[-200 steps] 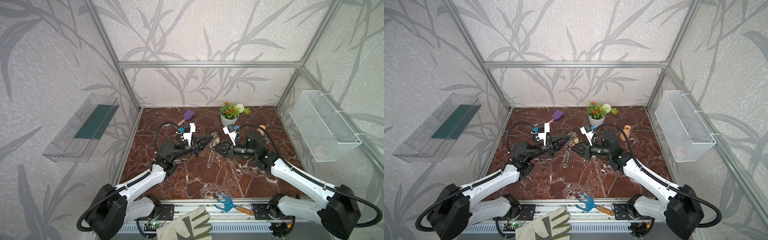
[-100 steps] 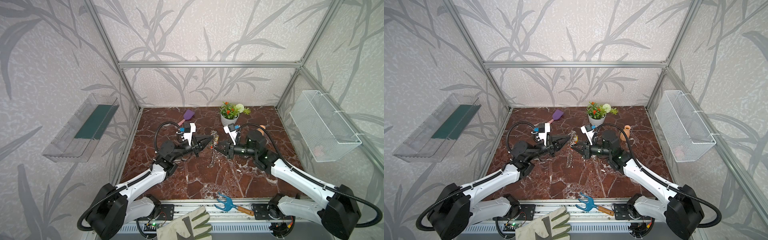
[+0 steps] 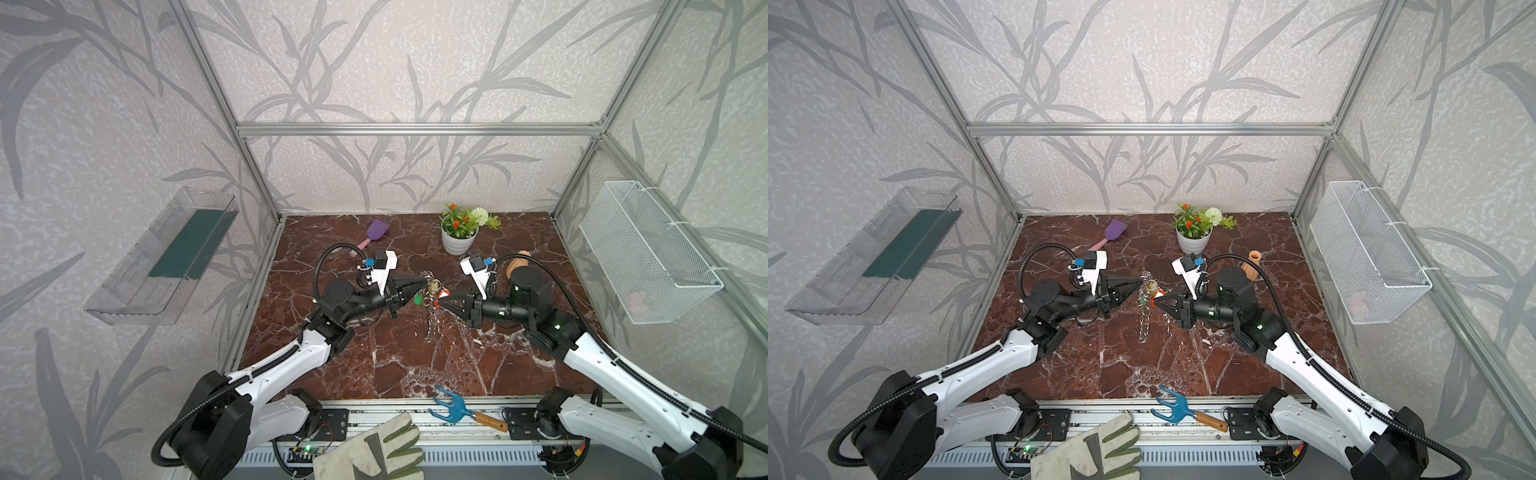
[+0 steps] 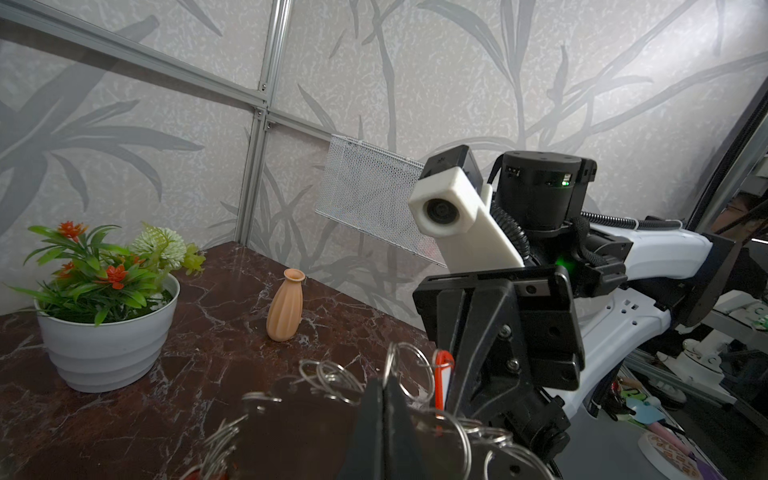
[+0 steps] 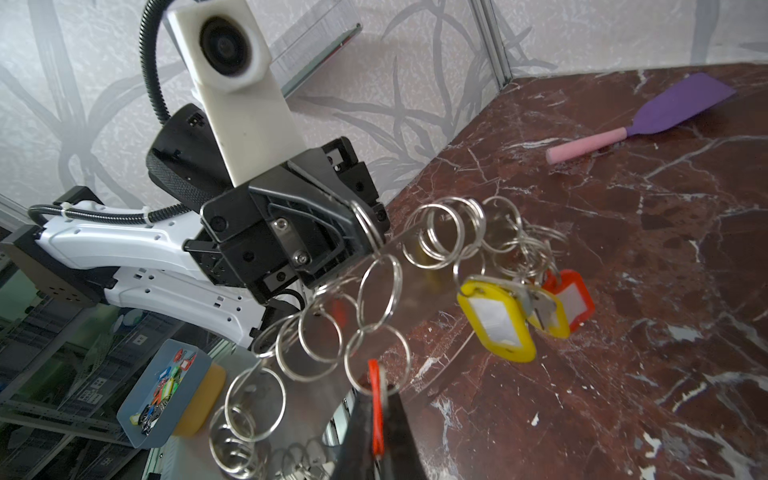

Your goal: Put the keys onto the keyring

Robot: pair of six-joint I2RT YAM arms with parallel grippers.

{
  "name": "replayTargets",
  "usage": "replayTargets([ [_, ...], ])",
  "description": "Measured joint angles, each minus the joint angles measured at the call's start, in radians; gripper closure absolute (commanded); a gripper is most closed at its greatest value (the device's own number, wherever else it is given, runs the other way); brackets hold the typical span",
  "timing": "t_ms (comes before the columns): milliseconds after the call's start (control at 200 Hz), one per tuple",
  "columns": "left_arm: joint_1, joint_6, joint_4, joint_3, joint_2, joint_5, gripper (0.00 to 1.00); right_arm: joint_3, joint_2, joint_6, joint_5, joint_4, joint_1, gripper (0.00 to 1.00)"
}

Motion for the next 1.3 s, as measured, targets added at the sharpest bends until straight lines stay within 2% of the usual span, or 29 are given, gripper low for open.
replayTargets([
  [550,-0.002,0.092,-0.128,0.008,-0.035,0.037,1.00,0.165,0.038,-0.125,0.100,-0.242,0.007,1.00],
  [700,0.002,0.099,-0.140,0.016,-0.035,0.020,0.76,0.217,0.057,-0.135,0.101,-0.265,0.006,1.00],
  [800,0.006,0.100,-0.160,0.016,-0.039,-0.012,0.67,0.263,0.075,-0.143,0.109,-0.297,0.006,1.00],
  [890,0.009,0.101,-0.178,0.015,-0.056,-0.045,0.64,0.293,0.094,-0.151,0.117,-0.320,0.006,1.00],
  [1080,0.010,0.112,-0.227,0.015,-0.129,-0.103,0.63,0.338,0.140,-0.164,0.143,-0.379,0.005,1.00],
  [1230,0.010,0.137,-0.309,0.014,-0.214,-0.151,0.63,0.378,0.222,-0.166,0.145,-0.425,0.005,1.00],
  [1300,0.010,0.153,-0.351,0.009,-0.267,-0.178,0.59,0.392,0.270,-0.165,0.143,-0.433,0.008,1.00],
])
